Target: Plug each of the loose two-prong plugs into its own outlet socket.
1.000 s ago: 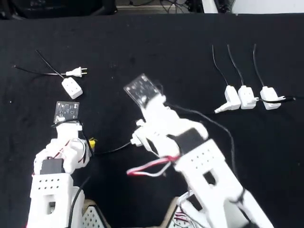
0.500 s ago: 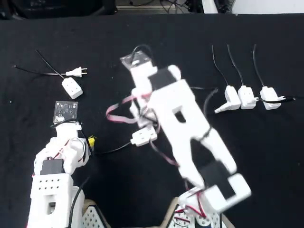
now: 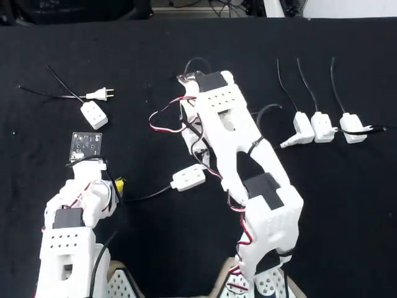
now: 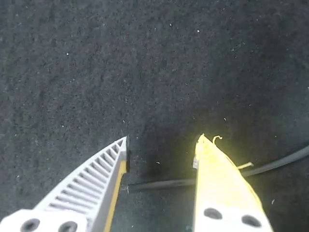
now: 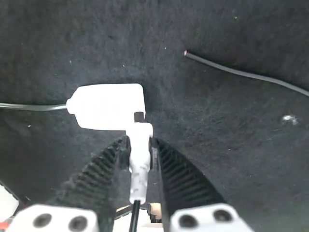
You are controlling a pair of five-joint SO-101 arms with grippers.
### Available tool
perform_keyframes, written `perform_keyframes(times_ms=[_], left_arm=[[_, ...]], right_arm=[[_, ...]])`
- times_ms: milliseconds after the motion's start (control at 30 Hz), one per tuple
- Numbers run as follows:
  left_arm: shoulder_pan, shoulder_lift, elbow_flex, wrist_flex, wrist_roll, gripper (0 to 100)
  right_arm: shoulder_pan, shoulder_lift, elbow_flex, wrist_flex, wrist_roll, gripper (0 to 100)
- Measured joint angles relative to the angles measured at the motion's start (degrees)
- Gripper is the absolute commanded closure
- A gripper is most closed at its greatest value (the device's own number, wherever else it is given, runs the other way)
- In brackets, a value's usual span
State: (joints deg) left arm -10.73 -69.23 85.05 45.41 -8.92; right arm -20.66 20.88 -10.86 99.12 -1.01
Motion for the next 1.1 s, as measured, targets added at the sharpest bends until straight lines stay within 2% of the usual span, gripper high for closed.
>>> perform_keyframes(times_ms=[167, 367, 1100], left_arm=[[0.0, 0.0, 0.0, 0.0, 0.0, 77], [0.0, 0.0, 0.0, 0.0, 0.0, 77], [0.0, 0.0, 0.0, 0.0, 0.0, 77]], right_arm=[[-0.35, 0.0, 0.0, 0.0, 0.0, 98.7], [-4.22, 0.44, 0.0, 0.0, 0.7, 98.7], [-4.13, 0.44, 1.23, 0.0, 3.16, 98.7]])
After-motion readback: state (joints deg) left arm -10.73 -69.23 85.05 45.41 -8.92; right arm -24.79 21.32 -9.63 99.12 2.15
